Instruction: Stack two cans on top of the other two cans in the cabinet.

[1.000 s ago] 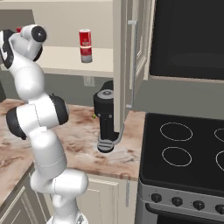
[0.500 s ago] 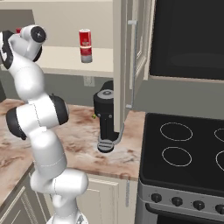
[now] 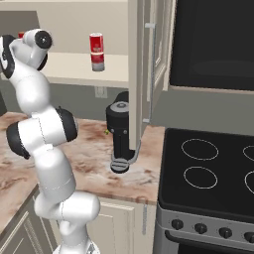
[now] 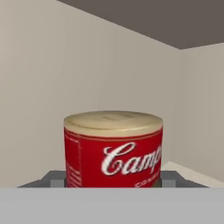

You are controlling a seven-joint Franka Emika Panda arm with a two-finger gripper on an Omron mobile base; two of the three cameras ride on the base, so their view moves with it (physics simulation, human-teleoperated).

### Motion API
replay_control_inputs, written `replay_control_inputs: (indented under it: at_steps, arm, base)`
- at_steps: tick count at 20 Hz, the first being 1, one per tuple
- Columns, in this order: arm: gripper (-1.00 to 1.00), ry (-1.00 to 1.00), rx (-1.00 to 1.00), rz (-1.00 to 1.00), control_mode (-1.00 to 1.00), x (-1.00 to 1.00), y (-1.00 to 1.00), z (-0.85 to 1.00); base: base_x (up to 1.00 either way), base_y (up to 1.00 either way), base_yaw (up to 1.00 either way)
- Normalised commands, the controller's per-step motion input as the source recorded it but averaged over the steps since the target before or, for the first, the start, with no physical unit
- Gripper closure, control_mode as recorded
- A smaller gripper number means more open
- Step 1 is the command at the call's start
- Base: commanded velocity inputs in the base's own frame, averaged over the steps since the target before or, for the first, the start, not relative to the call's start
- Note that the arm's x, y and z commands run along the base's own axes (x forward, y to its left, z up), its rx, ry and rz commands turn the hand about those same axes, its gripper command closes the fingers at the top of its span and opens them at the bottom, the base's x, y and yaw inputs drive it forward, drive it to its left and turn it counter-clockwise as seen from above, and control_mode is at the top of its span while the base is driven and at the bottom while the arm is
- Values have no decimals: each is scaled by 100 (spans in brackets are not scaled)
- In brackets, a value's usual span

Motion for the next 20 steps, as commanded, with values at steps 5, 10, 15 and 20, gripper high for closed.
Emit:
replay_control_inputs:
  at_steps: [5, 10, 15, 20]
  arm:
    - [-100, 0, 0, 0, -100, 5, 0, -9]
    - [-100, 0, 0, 0, -100, 0, -5, -1]
    - [-100, 0, 0, 0, -100, -6, -14, 0]
    - [-100, 3, 0, 0, -100, -17, -12, -1]
  base:
    - [0, 0, 0]
    - [0, 0, 0]
    - [0, 0, 0]
    - [0, 0, 0]
